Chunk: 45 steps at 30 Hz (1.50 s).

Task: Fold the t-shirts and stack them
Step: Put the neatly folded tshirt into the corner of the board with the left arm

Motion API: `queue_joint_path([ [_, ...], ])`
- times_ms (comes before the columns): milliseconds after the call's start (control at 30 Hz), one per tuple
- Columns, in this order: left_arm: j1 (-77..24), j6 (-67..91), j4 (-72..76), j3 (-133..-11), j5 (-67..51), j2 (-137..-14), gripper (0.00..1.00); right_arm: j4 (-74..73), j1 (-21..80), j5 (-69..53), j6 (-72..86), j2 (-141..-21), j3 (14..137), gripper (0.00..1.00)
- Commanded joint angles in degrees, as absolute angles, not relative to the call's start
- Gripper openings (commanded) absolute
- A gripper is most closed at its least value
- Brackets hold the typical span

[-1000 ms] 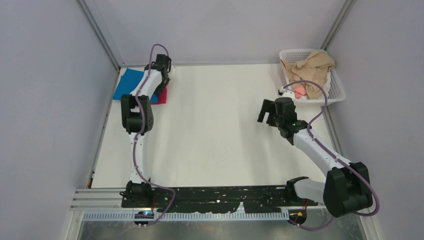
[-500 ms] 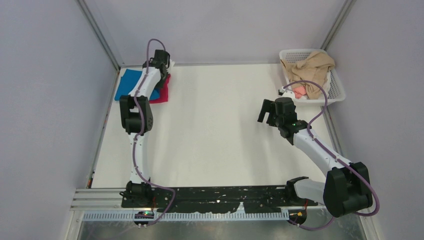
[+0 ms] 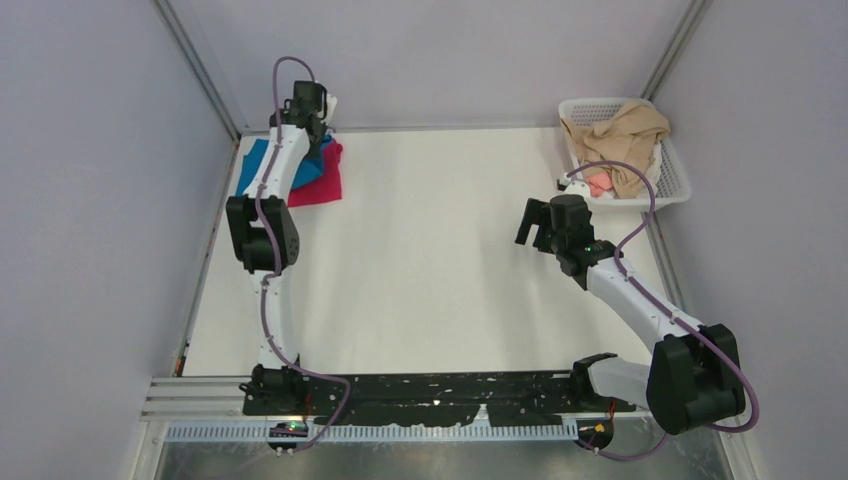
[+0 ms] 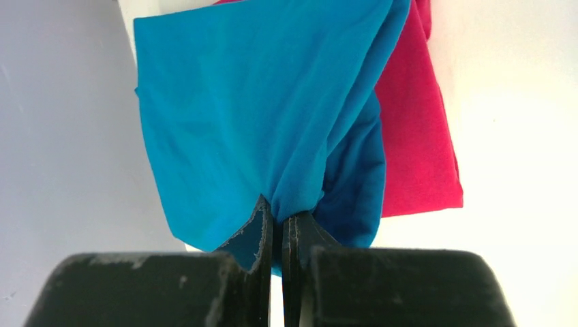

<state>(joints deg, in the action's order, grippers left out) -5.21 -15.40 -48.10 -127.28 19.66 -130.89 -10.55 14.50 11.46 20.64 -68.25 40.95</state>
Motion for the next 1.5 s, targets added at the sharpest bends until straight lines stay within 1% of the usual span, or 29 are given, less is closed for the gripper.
queue_joint_path([
  [0, -6.2, -15.2, -49.2, -129.1, 15.7, -129.5, 0.00, -8.9, 14.4, 12.6, 20.1, -67.9, 41.8, 0.95],
  [167, -7.7, -13.8, -52.2, -130.9, 18.0, -134.5, 0.00, -9.0, 14.4, 12.3, 20.2, -68.3, 41.9, 0.95],
  [200, -7.9, -13.6, -52.4, -131.3, 18.2, -135.2, 0.03, -9.0, 14.5, 12.3, 20.1, -68.4, 42.0, 0.95],
  [233, -8.1, -13.4, -52.9, -131.9, 17.6, -136.0, 0.17, -9.0, 14.4, 12.4, 20.2, -68.3, 41.9, 0.95],
  [300, -8.2, -13.6, -54.4, -133.3, 15.8, -136.9, 0.53, -9.0, 14.4, 12.5, 20.1, -68.2, 41.8, 0.95],
  [333, -8.2, -13.5, -54.7, -133.3, 15.3, -137.0, 0.63, -9.1, 14.4, 12.6, 20.1, -68.0, 41.8, 0.95],
  [367, -8.2, -13.6, -55.0, -133.2, 15.0, -137.0, 0.68, -9.0, 14.4, 12.7, 20.1, -68.0, 41.8, 0.95],
  [433, -8.2, -13.8, -55.7, -133.2, 13.5, -136.5, 0.72, -9.0, 14.4, 12.8, 20.1, -68.0, 41.8, 0.95],
  [467, -8.2, -13.6, -56.3, -133.2, 12.5, -135.9, 0.76, -9.1, 14.4, 12.7, 20.1, -67.9, 41.8, 0.95],
  [567, -8.2, -12.6, -57.3, -132.8, 8.0, -132.3, 0.83, -9.1, 14.4, 12.2, 20.2, -67.9, 41.8, 0.95],
  [667, -8.2, -10.2, -57.1, -131.7, 1.6, -127.5, 0.97, -9.0, 14.4, 11.9, 20.2, -67.6, 41.7, 0.95],
  [700, -8.2, -9.3, -56.3, -130.8, 0.5, -125.5, 0.99, -9.0, 14.4, 11.9, 20.3, -67.3, 41.6, 0.95],
  [833, -7.4, -4.0, -47.3, -122.7, -5.0, -117.1, 1.00, -9.0, 14.4, 11.8, 20.3, -66.7, 41.2, 0.95],
  [933, -4.3, 3.6, -41.4, -117.1, -11.7, -114.4, 1.00, -9.0, 14.4, 11.8, 20.3, -66.4, 41.0, 0.95],
  [1100, 4.7, 22.8, -31.9, -113.8, -30.6, -119.1, 1.00, -8.7, 14.4, 11.5, 20.3, -66.6, 41.2, 0.95],
  [1200, 7.6, 34.0, -21.6, -109.5, -37.6, -122.3, 1.00, -8.7, 14.4, 11.5, 20.2, -66.6, 41.3, 0.95],
  [1267, 8.0, 37.1, -18.7, -107.5, -36.8, -123.6, 1.00, -9.0, 14.4, 11.7, 20.2, -66.5, 41.3, 0.95],
  [1367, 7.9, 38.1, -18.6, -105.2, -33.1, -124.8, 1.00, -9.0, 14.4, 12.0, 20.1, -66.3, 41.2, 0.95],
  [1467, 8.0, 40.2, -18.1, -103.5, -32.0, -126.7, 1.00, -8.8, 14.4, 11.8, 20.2, -66.7, 41.4, 0.95],
])
